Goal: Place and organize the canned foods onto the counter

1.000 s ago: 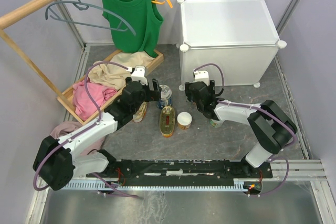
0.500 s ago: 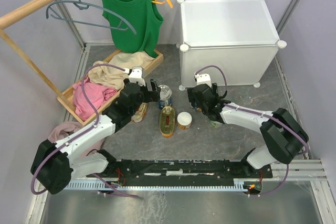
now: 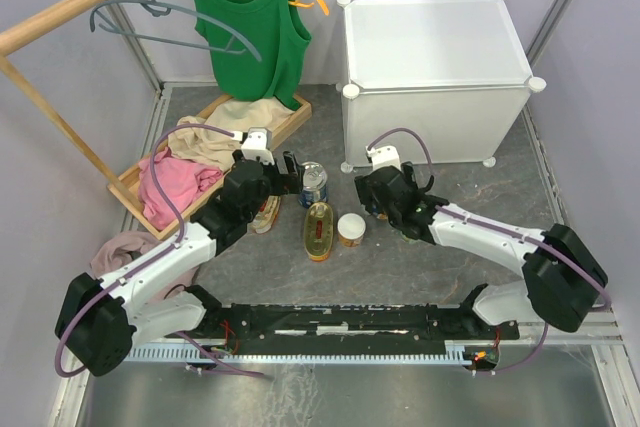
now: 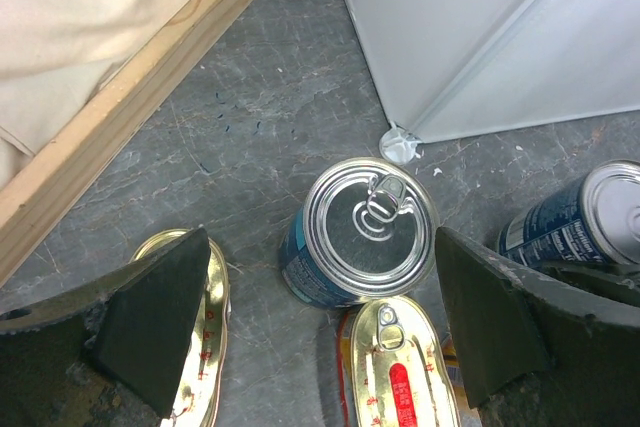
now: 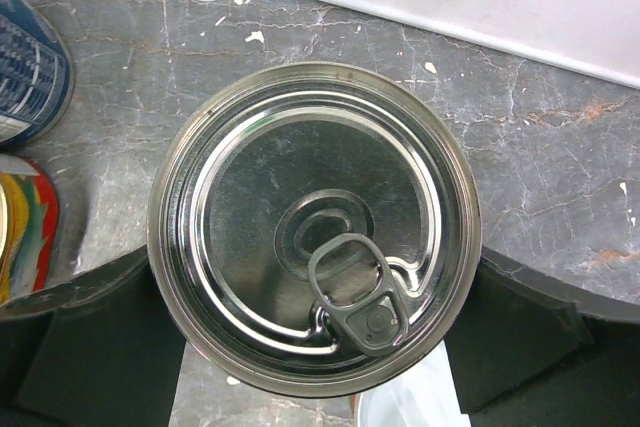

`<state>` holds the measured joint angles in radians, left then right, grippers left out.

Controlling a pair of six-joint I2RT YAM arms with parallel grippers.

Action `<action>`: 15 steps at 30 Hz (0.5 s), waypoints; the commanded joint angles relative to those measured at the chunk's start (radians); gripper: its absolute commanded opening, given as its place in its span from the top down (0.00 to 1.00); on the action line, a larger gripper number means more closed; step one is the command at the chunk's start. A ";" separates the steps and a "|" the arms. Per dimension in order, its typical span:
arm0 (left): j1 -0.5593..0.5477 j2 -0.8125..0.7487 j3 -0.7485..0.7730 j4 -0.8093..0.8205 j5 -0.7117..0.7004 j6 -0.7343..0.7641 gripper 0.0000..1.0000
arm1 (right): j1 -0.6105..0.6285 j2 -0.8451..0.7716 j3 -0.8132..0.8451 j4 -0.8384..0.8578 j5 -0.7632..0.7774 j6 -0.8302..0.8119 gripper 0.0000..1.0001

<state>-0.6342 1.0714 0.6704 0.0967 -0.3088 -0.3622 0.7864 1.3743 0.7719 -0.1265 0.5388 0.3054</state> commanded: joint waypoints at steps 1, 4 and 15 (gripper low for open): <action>0.005 -0.021 -0.005 0.048 0.000 -0.033 0.01 | 0.018 -0.101 0.076 0.063 0.059 -0.023 0.99; 0.004 -0.020 -0.003 0.047 0.000 -0.032 0.01 | 0.031 -0.128 0.102 0.025 0.062 -0.025 0.99; 0.007 -0.017 0.012 0.038 -0.001 -0.026 0.01 | 0.073 -0.216 0.304 -0.176 0.049 -0.064 0.99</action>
<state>-0.6342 1.0702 0.6662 0.1001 -0.3088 -0.3622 0.8478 1.2392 0.9134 -0.3470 0.5407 0.2756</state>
